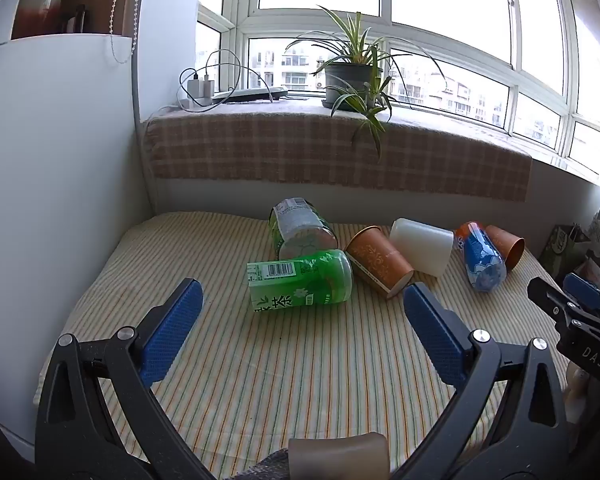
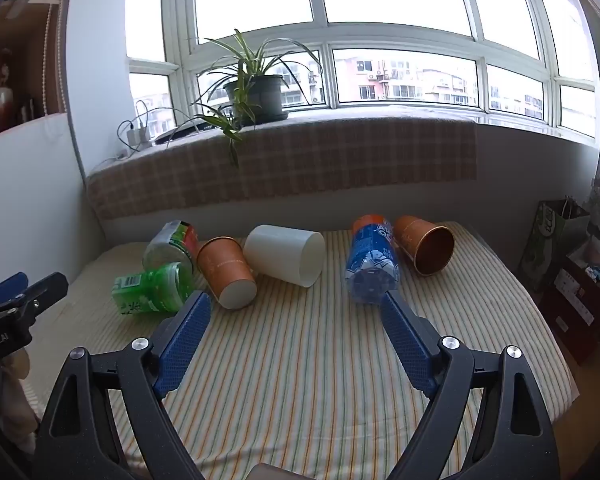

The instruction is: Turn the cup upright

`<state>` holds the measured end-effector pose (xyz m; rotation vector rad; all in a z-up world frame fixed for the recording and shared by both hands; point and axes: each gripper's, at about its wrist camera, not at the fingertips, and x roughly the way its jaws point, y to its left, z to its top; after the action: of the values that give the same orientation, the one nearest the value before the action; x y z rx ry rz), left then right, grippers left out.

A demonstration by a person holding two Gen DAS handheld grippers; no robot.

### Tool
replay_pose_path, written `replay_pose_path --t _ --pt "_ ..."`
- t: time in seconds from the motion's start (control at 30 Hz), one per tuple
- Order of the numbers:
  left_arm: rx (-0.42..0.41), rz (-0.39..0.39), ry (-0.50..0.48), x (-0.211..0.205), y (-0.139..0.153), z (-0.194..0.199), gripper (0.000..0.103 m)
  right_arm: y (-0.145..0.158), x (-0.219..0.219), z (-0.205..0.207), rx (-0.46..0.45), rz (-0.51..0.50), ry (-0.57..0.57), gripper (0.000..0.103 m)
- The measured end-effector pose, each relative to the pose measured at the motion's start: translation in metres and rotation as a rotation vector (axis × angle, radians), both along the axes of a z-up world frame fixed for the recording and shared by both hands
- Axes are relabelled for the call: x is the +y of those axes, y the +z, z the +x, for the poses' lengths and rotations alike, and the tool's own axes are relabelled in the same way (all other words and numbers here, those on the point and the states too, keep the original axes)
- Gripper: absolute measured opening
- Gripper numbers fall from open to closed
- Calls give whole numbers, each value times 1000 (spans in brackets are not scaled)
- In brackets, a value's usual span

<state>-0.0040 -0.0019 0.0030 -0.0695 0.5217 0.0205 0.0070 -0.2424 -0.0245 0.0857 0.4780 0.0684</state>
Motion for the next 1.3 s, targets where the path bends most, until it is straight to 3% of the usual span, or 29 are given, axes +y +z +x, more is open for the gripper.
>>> replay_pose_path --t 1.3 --pt "2 13 -6 -10 -4 0 102 -4 1 3 21 3 3 86"
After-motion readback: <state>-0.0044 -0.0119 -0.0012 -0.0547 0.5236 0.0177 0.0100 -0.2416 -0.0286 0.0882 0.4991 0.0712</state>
